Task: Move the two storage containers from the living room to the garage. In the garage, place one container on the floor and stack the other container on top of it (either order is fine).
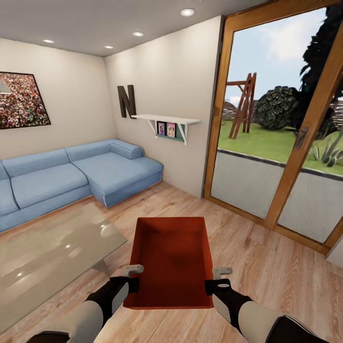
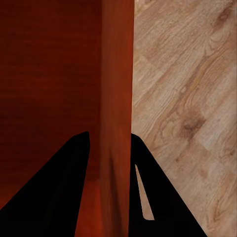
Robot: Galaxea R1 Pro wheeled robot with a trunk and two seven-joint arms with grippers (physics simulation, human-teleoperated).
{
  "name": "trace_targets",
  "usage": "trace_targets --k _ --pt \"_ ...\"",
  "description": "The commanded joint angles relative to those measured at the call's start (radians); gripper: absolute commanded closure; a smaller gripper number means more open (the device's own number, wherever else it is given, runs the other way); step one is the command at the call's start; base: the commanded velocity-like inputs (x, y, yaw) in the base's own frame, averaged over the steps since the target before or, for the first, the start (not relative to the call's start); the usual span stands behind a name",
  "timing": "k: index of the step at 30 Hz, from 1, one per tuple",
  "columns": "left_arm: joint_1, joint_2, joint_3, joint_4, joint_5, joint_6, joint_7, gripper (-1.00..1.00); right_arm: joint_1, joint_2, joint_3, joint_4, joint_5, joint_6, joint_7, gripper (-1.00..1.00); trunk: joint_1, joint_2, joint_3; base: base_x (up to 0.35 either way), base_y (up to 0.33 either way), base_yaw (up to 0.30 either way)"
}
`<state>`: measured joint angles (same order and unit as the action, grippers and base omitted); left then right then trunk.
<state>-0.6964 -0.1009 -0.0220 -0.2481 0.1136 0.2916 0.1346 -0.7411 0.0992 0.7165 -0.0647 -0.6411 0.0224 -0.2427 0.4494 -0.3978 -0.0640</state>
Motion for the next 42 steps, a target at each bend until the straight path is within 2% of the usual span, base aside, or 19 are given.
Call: trace_targets --k 1,16,25,42 --pt "0.0 0.001 0.01 0.001 -0.011 0.009 0.016 1.0 -0.001 -0.004 -0.013 -0.002 0.012 -0.023 -0.009 1.0 0.001 -0.002 -0.001 0.0 0.0 0.0" --pt "0.0 0.001 0.01 0.001 -0.011 0.008 0.016 1.0 -0.001 -0.004 -0.012 -0.001 0.012 -0.022 -0.009 1.0 0.001 -0.002 0.023 0.0 0.0 0.0" --pt "0.0 0.001 0.01 -0.002 -0.012 0.008 0.016 1.0 -0.001 -0.004 -0.013 -0.001 0.012 -0.021 -0.009 1.0 0.001 -0.002 0.025 0.0 0.0 0.017" --pt "0.0 0.001 0.008 -0.002 -0.012 0.008 0.016 1.0 -0.001 -0.004 -0.012 -0.002 0.012 -0.021 -0.009 1.0 0.001 -0.002 0.025 0.0 0.0 0.273"
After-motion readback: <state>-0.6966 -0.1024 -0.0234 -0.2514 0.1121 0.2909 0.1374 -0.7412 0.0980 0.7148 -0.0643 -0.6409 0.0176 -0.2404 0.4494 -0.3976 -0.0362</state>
